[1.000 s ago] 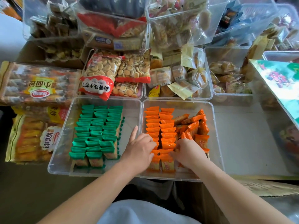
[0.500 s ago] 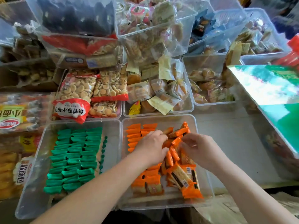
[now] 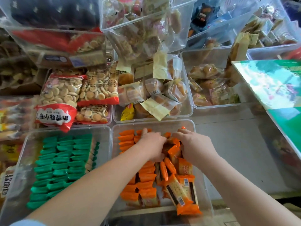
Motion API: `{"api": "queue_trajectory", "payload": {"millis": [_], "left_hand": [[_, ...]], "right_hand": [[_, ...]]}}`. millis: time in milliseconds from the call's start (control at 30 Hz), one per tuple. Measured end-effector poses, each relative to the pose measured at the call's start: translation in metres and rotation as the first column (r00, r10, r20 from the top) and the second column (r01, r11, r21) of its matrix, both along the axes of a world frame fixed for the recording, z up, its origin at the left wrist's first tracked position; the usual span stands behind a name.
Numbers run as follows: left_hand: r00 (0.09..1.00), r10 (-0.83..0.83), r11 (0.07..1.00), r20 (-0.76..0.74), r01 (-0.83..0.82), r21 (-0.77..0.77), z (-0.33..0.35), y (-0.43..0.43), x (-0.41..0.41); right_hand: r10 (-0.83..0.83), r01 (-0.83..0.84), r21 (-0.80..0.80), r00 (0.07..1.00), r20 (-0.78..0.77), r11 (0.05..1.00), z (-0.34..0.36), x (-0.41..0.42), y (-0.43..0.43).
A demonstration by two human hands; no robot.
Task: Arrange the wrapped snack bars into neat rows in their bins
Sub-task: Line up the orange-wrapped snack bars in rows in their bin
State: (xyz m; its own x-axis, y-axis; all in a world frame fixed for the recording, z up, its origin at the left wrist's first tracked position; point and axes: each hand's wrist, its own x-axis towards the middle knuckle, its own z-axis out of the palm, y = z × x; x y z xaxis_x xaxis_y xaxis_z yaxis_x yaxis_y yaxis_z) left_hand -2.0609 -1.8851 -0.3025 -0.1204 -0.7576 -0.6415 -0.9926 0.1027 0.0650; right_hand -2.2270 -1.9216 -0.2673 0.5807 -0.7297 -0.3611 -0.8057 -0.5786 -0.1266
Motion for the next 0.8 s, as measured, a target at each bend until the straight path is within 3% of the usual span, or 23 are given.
{"api": "queue_trajectory", "payload": {"millis": [167,300,433,633,733,800], "left_hand": [[0.996,0.061,0.995,-0.071,-0.067,-0.074,-0.004,0.004,0.001],[0.943,0.132,0.963,-0.305,-0.196,-0.187,-0.005,0.012,0.008],[0.818,0.165,0.899,-0.551,-0.355,-0.258,0.0,0.022,0.015],[0.561,0.205,0.772,-0.802,-0.596,-0.219,0.019,0.042,0.013],[0.519,0.165,0.744,-0.839,-0.624,-0.239,0.034,0.06,0.016],[0.506,0.165,0.699,-0.846,-0.665,-0.262,0.046,0.075,0.026]], "right_hand": [[0.073,-0.083,-0.052,0.982,-0.175,0.995,-0.003,0.015,-0.003],[0.052,-0.061,-0.049,0.987,-0.154,0.997,-0.001,0.008,-0.004],[0.049,-0.063,-0.136,0.993,-0.103,0.989,0.008,-0.003,0.006],[0.003,0.073,-0.327,0.975,0.224,0.942,0.029,-0.021,0.024],[-0.196,0.254,-0.113,0.908,0.371,0.96,0.041,-0.015,0.044],[-0.277,0.314,0.024,0.797,0.536,0.949,0.046,-0.009,0.057]]}}
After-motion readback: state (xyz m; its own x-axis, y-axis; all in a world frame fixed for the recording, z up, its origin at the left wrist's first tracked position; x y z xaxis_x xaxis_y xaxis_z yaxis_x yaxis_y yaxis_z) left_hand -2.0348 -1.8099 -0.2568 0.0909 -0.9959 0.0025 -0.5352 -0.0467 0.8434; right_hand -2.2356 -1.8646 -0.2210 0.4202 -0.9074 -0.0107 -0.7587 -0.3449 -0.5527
